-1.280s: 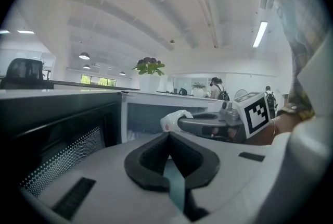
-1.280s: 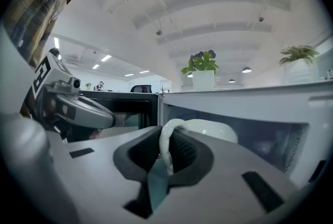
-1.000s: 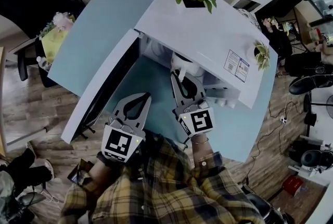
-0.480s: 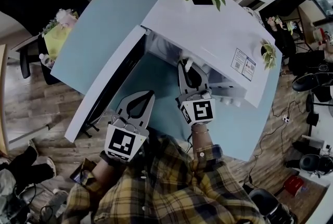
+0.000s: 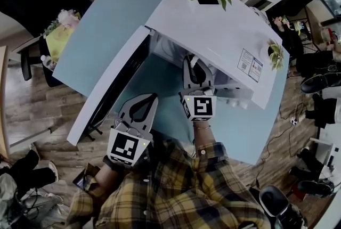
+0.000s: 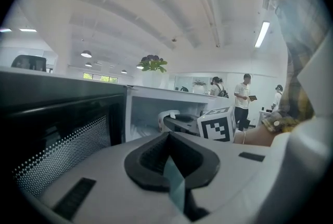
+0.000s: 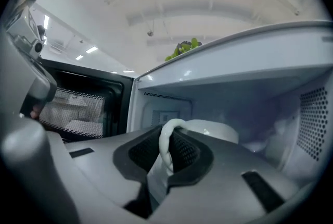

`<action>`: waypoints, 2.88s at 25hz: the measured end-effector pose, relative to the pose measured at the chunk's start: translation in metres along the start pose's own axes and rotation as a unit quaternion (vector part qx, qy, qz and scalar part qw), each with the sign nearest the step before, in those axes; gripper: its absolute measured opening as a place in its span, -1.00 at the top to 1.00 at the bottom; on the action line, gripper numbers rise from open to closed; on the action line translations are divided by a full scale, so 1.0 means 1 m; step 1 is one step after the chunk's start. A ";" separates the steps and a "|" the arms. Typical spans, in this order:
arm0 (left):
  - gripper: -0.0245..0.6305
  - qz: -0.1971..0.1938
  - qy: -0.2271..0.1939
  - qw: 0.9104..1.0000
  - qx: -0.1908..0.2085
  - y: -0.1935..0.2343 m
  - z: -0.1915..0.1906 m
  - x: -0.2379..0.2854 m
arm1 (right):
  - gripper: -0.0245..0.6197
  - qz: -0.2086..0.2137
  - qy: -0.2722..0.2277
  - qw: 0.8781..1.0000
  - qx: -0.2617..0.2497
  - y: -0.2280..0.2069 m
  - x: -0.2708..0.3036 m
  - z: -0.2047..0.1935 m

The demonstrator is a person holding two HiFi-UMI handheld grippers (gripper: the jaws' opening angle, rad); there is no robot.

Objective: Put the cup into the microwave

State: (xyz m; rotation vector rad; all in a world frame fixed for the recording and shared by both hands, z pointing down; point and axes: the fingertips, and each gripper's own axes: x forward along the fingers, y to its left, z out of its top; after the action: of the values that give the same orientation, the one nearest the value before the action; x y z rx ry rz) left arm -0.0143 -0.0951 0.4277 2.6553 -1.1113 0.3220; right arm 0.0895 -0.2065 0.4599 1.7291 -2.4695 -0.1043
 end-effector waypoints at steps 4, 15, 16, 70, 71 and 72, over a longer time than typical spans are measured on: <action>0.95 0.000 0.002 1.000 -0.001 -0.001 -0.001 -0.003 | 0.80 -0.017 -0.001 1.000 -0.009 -0.007 0.010 -0.004; 0.95 0.004 0.003 1.000 -0.006 0.001 -0.005 -0.004 | 0.80 -0.061 0.004 0.998 -0.022 -0.021 0.025 -0.015; 0.95 0.004 0.003 1.000 -0.006 0.001 -0.005 -0.005 | 0.79 -0.062 0.006 0.998 -0.022 -0.020 0.024 -0.016; 0.95 0.009 -0.002 1.000 -0.013 -0.001 -0.010 -0.016 | 0.38 -0.030 0.078 0.996 0.009 0.011 0.014 -0.063; 0.95 0.010 -0.002 1.000 -0.014 -0.002 -0.010 -0.016 | 0.38 -0.026 0.070 0.997 0.014 0.011 0.013 -0.062; 0.95 0.010 -0.002 1.000 -0.013 -0.002 -0.010 -0.017 | 0.38 -0.022 0.062 0.998 0.019 0.011 0.012 -0.061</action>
State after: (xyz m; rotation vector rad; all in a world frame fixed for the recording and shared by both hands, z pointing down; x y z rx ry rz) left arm -0.0250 -0.0792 0.4324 2.6247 -1.1347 0.3042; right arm 0.0838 -0.2130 0.5224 1.7475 -2.3610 0.0452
